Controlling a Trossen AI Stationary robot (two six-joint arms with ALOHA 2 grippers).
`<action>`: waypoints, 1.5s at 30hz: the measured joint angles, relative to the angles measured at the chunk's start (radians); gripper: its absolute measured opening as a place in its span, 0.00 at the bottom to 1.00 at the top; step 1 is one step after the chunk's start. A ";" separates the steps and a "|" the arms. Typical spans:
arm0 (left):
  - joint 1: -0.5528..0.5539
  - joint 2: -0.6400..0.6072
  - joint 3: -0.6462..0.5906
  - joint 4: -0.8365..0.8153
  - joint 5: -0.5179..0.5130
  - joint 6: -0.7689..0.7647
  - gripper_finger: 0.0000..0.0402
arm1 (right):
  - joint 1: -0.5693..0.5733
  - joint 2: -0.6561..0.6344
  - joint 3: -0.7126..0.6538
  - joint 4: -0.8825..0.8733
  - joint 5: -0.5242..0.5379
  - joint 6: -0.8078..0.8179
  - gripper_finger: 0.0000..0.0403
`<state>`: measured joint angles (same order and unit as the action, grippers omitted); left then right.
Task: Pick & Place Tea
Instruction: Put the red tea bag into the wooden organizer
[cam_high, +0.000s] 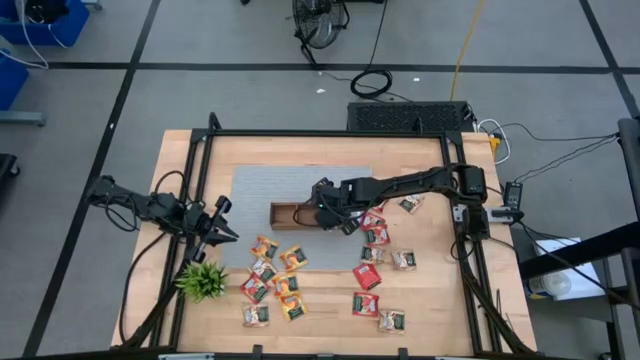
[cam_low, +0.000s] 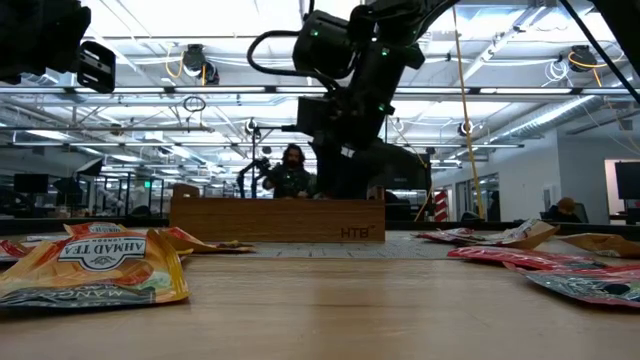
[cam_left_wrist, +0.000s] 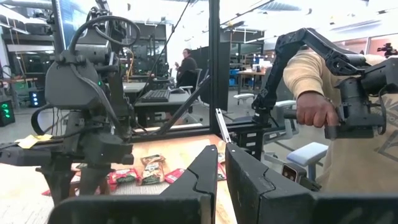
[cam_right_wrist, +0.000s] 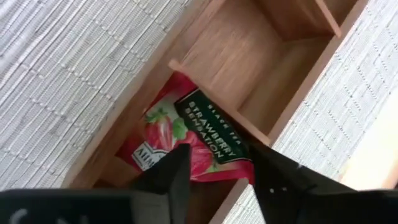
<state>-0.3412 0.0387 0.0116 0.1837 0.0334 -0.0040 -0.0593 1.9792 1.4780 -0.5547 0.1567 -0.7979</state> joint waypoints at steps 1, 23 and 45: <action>0.000 0.000 0.000 0.000 0.000 0.000 0.09 | 0.000 0.000 0.000 0.002 0.001 0.000 0.28; 0.000 0.000 0.000 0.001 0.000 0.000 0.09 | 0.022 -0.042 -0.001 -0.019 0.193 0.266 0.00; 0.000 0.000 0.000 0.001 0.000 0.000 0.09 | 0.089 -0.053 -0.002 -0.124 0.371 0.967 0.00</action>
<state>-0.3409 0.0387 0.0113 0.1844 0.0334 -0.0040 0.0293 1.9266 1.4761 -0.6787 0.5282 0.1688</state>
